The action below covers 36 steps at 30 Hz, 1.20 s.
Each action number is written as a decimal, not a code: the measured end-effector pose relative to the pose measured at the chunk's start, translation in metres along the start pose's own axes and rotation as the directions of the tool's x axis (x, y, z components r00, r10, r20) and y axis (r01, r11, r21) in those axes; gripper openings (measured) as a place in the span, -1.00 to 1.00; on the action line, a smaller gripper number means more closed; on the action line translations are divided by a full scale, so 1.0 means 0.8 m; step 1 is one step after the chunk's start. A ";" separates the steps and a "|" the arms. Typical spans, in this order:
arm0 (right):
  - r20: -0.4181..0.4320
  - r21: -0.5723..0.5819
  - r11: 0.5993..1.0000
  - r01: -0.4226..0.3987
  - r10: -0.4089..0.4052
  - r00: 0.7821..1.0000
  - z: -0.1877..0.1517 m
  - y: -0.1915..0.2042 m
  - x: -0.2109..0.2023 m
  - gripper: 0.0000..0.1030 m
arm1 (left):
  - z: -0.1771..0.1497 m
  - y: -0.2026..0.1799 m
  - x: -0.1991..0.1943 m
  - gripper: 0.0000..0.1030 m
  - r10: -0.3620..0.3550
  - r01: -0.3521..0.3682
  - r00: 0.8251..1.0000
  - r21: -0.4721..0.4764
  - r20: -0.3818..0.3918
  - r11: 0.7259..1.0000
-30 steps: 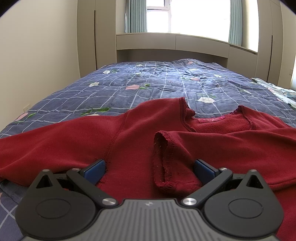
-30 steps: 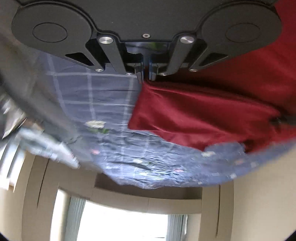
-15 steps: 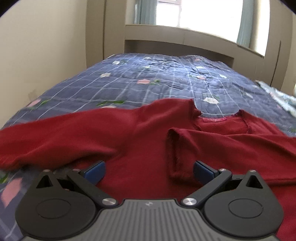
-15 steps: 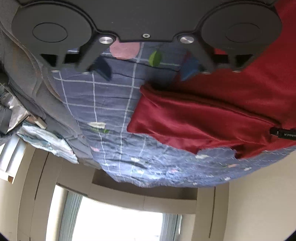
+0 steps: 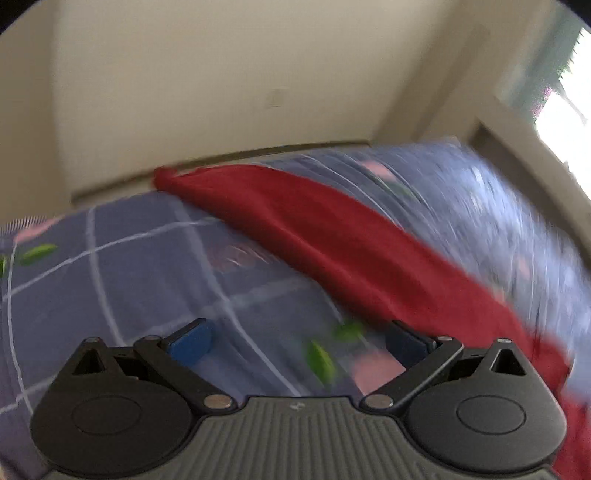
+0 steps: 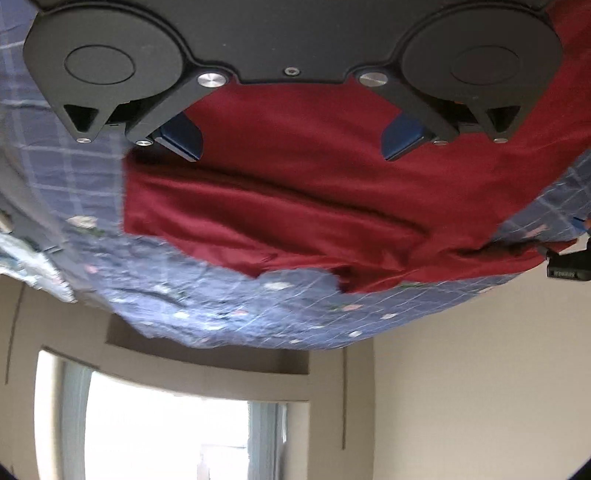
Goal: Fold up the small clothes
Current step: 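Grasp the other sleeve cuff with the left gripper and lift it, then lay the sleeve across the sweater body and open the left gripper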
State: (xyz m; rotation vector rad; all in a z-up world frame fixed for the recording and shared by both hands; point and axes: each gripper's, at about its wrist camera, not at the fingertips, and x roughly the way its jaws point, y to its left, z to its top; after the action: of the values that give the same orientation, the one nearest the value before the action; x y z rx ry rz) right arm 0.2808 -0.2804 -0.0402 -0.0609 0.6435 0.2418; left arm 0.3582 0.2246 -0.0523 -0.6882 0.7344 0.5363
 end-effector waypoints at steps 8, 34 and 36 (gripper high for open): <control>-0.045 0.043 0.999 -0.004 0.006 0.999 -0.021 0.028 0.019 0.99 | 0.050 0.063 0.025 0.90 -0.187 0.229 0.972 -0.398 0.142 0.888; -0.053 0.103 0.994 -0.034 0.040 0.998 -0.040 0.019 0.027 0.99 | 0.080 -0.060 0.008 -0.87 -0.124 0.157 0.903 -0.047 0.410 0.986; -0.048 0.108 0.993 -0.038 0.044 0.998 -0.041 0.017 0.026 0.99 | 0.080 -0.104 -0.010 -0.87 -0.218 0.203 0.871 0.083 0.440 0.976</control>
State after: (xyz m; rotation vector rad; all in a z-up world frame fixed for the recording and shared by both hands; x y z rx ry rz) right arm 0.2744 -0.2676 -0.0790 0.0499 0.7072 0.2455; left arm 0.4346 0.2146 0.0196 -0.5749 0.2296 0.4568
